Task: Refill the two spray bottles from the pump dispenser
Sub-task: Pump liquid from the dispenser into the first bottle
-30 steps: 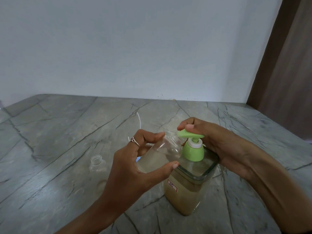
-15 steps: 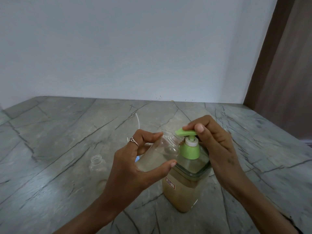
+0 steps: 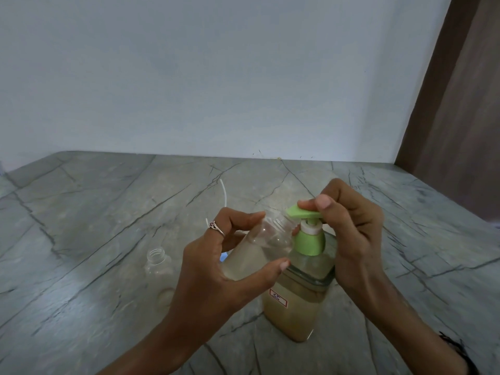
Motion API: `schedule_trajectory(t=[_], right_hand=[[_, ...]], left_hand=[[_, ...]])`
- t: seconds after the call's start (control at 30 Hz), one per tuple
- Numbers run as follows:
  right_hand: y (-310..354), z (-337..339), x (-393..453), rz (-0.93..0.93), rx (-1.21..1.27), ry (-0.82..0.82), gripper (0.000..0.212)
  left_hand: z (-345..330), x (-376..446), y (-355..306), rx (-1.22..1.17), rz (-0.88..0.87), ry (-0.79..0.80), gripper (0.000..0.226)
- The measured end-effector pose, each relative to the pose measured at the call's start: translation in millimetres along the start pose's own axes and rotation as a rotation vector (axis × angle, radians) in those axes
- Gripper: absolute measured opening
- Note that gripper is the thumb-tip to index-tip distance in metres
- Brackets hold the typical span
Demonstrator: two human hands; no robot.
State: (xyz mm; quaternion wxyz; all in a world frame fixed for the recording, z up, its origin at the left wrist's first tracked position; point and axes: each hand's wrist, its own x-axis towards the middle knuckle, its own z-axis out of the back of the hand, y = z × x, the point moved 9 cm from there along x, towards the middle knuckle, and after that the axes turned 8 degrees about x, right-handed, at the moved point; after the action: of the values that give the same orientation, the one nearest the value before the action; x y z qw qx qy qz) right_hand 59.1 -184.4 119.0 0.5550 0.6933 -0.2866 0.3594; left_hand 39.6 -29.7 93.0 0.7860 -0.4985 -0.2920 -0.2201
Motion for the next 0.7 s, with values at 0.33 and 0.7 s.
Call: schedule_trajectory(t=[0.33, 0.7], right_hand=[[-3.7, 1.6, -11.1, 0.006, -0.037, 0.076, 0.025], [-1.4, 3.4, -10.4, 0.053, -0.039, 0.034, 0.023]], left_hand=[[0.7, 0.1, 1.5, -0.013, 0.007, -0.002, 0.044], [0.8, -0.2, 1.8, -0.007, 0.007, -0.001, 0.042]])
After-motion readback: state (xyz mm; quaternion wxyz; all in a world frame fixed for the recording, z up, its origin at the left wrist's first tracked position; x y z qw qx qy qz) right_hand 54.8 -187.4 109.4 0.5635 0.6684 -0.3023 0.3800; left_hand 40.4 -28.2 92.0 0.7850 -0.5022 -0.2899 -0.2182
